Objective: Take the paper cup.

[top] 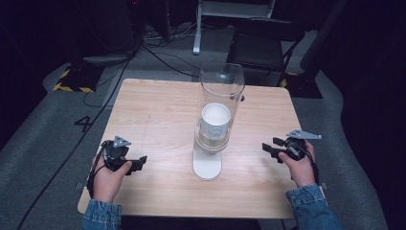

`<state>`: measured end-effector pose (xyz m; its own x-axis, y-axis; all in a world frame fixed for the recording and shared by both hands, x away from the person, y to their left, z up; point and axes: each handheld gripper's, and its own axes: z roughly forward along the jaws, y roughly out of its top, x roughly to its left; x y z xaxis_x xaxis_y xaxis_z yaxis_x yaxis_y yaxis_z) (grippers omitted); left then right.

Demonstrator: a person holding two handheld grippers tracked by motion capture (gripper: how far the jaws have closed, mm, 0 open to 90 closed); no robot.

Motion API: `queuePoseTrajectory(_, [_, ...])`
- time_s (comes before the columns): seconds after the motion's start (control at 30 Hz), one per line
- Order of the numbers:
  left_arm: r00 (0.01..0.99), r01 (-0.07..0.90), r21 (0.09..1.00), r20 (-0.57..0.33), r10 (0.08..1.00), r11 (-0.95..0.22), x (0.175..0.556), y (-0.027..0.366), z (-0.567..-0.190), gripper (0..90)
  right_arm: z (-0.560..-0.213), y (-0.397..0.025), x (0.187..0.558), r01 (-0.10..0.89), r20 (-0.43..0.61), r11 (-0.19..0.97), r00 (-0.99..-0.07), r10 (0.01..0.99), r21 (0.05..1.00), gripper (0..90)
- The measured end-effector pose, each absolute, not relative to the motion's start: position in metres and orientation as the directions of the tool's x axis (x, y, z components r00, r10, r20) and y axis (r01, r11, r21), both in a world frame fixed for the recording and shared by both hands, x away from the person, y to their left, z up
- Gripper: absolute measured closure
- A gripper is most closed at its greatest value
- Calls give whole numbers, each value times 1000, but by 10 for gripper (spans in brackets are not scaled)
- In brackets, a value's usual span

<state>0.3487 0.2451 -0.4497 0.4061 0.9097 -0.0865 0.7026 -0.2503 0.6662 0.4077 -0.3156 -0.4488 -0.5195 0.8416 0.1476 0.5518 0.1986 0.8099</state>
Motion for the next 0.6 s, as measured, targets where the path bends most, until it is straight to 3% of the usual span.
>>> queuePoseTrajectory(0.6, [393,690,686,-85,916,-232,347,247,-445,193,-441,-312,402,502,101,216,-530,842,838,370])
